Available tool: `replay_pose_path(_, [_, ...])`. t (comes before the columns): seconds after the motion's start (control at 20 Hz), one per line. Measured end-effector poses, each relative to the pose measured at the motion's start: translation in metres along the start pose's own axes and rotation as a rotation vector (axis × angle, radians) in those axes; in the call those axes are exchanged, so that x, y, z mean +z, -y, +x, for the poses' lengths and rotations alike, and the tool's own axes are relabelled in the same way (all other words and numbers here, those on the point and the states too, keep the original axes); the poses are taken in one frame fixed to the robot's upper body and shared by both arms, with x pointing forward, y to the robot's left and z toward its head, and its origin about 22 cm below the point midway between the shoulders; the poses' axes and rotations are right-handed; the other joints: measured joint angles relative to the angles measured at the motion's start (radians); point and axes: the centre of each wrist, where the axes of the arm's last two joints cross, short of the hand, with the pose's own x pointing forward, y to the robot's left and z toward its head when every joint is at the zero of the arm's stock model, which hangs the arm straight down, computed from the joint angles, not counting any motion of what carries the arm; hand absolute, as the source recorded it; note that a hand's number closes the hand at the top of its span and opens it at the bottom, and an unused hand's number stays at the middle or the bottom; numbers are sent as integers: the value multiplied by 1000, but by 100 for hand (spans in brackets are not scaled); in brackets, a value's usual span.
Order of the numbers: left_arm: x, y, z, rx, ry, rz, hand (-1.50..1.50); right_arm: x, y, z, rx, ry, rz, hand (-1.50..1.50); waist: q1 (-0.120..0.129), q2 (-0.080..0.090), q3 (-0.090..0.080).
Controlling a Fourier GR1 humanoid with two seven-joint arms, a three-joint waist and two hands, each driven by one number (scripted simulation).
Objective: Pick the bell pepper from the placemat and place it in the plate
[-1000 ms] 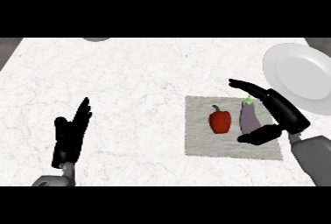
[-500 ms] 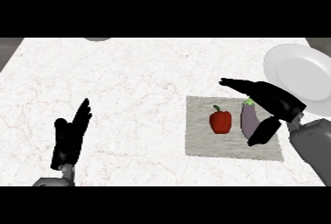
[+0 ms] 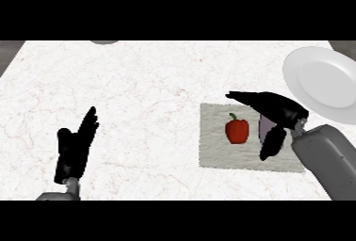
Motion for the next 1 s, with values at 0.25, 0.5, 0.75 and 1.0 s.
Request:
replay_pose_path(0.25, [2,1,1,-3,5,7,0,-14,-5,1,-3,-5,24,-150,0,0,0])
replay_pose_path(0.5, [-7,-2,2,-3,6,15,0,-21,-10,-1,8,-3,41,-150,-1,1,0])
replay_pose_path(0.75, [-5,-9,2,-1,0,8,0,-27,-19,2,7,-9,55,-150,-2,0,0])
replay_pose_path(1.0, [-6,-11,-1,0,1,11,0,-33,-28,-6,4,-17,66,-150,-1,0,0])
